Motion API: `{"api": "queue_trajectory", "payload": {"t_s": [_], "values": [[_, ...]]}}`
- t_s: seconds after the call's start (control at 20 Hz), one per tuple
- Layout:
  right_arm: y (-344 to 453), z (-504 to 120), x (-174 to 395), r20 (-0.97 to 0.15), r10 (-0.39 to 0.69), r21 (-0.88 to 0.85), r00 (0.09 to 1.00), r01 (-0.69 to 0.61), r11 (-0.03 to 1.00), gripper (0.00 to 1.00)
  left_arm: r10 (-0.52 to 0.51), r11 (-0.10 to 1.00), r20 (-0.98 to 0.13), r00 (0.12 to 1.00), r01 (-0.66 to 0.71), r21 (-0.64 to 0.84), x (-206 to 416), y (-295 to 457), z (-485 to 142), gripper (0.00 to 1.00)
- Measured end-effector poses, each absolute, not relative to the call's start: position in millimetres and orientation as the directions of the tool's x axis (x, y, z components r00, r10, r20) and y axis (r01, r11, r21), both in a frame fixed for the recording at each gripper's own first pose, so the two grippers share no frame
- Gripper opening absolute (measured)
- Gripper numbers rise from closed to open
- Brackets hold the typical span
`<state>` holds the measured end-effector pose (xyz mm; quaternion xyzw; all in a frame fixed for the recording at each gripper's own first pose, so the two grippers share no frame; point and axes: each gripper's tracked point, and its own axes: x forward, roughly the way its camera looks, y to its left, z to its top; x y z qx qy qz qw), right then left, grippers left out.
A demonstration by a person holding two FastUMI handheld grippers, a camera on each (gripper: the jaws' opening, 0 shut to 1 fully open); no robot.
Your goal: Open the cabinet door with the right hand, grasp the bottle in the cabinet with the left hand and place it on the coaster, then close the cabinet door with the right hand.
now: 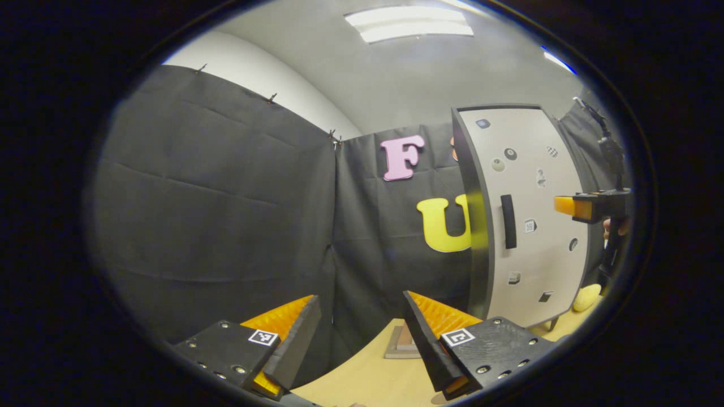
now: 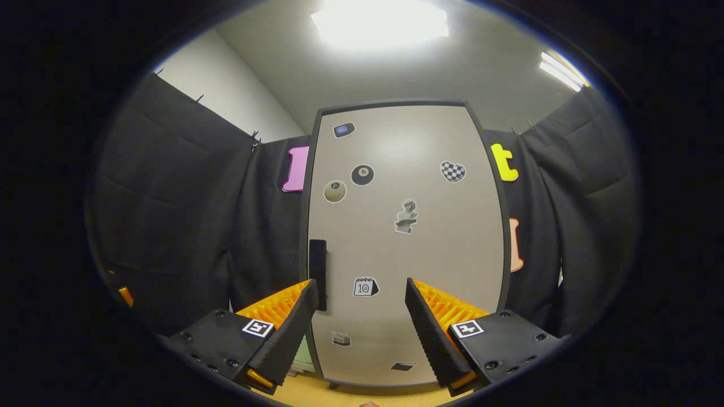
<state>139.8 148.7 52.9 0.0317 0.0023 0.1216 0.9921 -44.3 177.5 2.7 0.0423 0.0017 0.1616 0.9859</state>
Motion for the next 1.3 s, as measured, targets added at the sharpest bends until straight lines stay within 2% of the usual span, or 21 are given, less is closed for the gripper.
{"api": "queue_trajectory", "payload": {"t_s": [0.45,0.75,0.8,0.9,1.05,1.15,1.2,1.25,1.3], "values": [[200,43,179,-0.049,0.285,0.08,0.957,-0.28,0.957,0.98,0.411,0.908,-0.011,0.912,-0.408,0.099,-66,231,-11,0.89],[228,25,213,-0.124,0.286,0.067,0.95,-0.279,0.958,0.98,0.446,0.891,-0.017,0.895,-0.442,0.102,-71,260,-18,0.87],[232,22,219,-0.138,0.29,0.066,0.947,-0.283,0.957,0.98,0.45,0.889,-0.019,0.893,-0.446,0.103,-73,265,-20,0.89],[240,15,228,-0.176,0.287,0.06,0.942,-0.281,0.958,0.98,0.459,0.884,-0.02,0.888,-0.455,0.105,-76,270,-21,0.87],[250,10,241,-0.21,0.291,0.066,0.934,-0.283,0.957,0.97,0.472,0.878,-0.014,0.882,-0.468,0.103,-79,280,-20,0.89],[255,8,246,-0.224,0.294,0.074,0.929,-0.285,0.956,0.91,0.475,0.876,-0.011,0.88,-0.472,0.104,-79,279,-21,0.87],[256,5,250,-0.234,0.288,0.073,0.929,-0.278,0.958,0.87,0.474,0.876,-0.011,0.881,-0.47,0.107,-79,279,-21,0.89],[256,4,252,-0.244,0.279,0.072,0.929,-0.269,0.96,0.75,0.473,0.876,-0.01,0.881,-0.47,0.11,-80,281,-21,0.89],[255,2,255,-0.256,0.268,0.068,0.929,-0.259,0.964,0.7,0.47,0.877,-0.007,0.882,-0.467,0.111,-80,282,-20,0.89]]}}
